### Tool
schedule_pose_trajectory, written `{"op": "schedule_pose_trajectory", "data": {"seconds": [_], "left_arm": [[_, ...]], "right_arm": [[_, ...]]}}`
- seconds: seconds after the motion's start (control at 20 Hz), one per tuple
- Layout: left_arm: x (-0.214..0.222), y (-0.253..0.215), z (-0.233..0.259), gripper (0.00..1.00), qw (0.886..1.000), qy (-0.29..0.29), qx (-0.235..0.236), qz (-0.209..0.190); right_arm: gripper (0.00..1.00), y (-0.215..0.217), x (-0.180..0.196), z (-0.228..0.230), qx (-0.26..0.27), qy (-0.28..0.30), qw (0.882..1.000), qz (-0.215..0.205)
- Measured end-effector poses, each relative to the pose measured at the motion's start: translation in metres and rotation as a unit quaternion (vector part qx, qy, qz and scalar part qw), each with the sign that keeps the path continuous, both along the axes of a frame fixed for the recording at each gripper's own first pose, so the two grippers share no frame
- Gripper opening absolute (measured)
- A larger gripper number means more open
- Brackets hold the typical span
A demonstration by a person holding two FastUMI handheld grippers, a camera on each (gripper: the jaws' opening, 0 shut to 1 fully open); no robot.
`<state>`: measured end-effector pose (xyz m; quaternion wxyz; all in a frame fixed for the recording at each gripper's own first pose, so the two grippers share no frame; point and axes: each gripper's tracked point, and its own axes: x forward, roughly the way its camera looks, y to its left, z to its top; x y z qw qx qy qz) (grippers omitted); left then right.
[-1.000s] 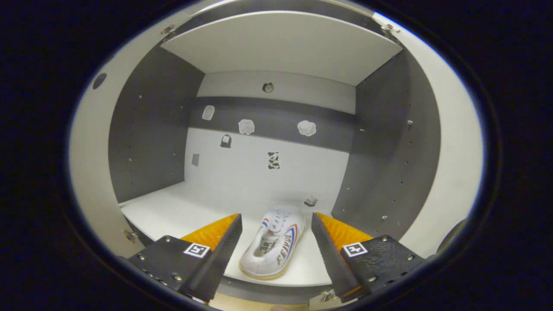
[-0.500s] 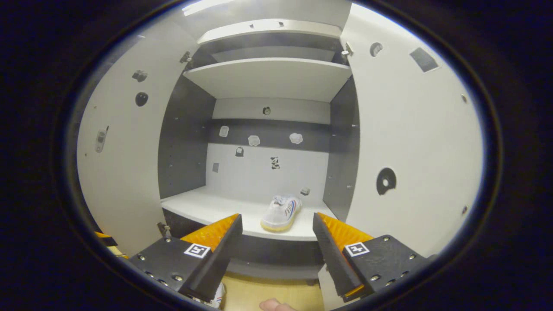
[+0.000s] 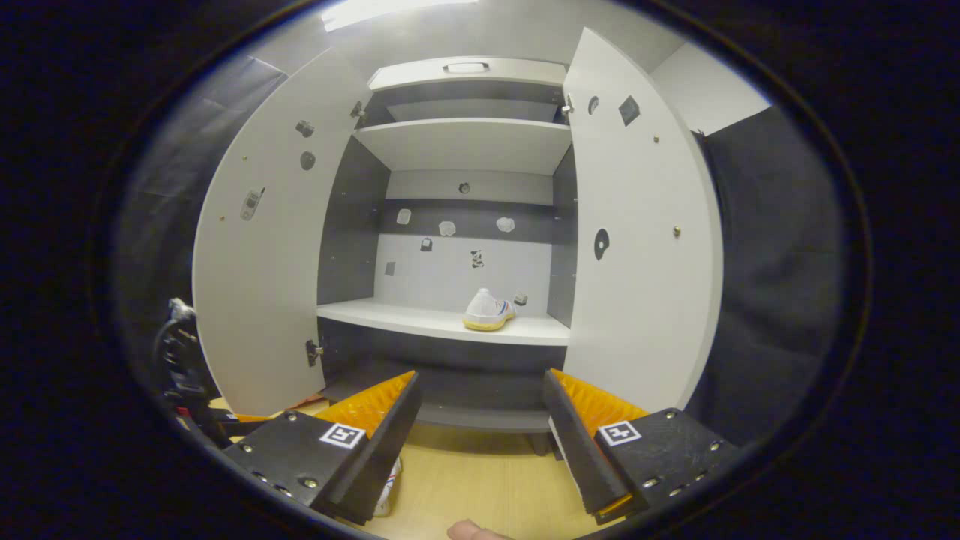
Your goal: Grab one shoe with the right hand and put it into the shoe cabinet, grab the other shoe with the left hand and put it into the shoe cabinet; then close the right door with the right hand and the left door with the left hand.
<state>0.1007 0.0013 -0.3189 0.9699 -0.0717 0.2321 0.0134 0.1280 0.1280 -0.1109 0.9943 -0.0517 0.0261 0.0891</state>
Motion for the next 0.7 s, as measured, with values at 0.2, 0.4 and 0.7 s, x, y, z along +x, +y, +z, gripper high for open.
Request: {"op": "schedule_pose_trajectory", "data": {"seconds": [0.2,0.4,0.7], "left_arm": [[0.007,-0.016,-0.056,0.96,0.998,0.067,-0.017,-0.013],[0.007,-0.028,-0.098,0.96,0.992,0.119,-0.018,-0.023],[0.004,-0.032,-0.126,0.85,0.985,0.168,-0.036,-0.028]], "right_arm": [[0.96,-0.018,-0.024,-0.004,0.01,-0.01,1.0,-0.015],[0.97,-0.042,-0.033,-0.004,-0.018,-0.028,0.998,-0.049],[0.97,-0.06,-0.037,0.021,0.058,-0.076,0.993,-0.068]]}}
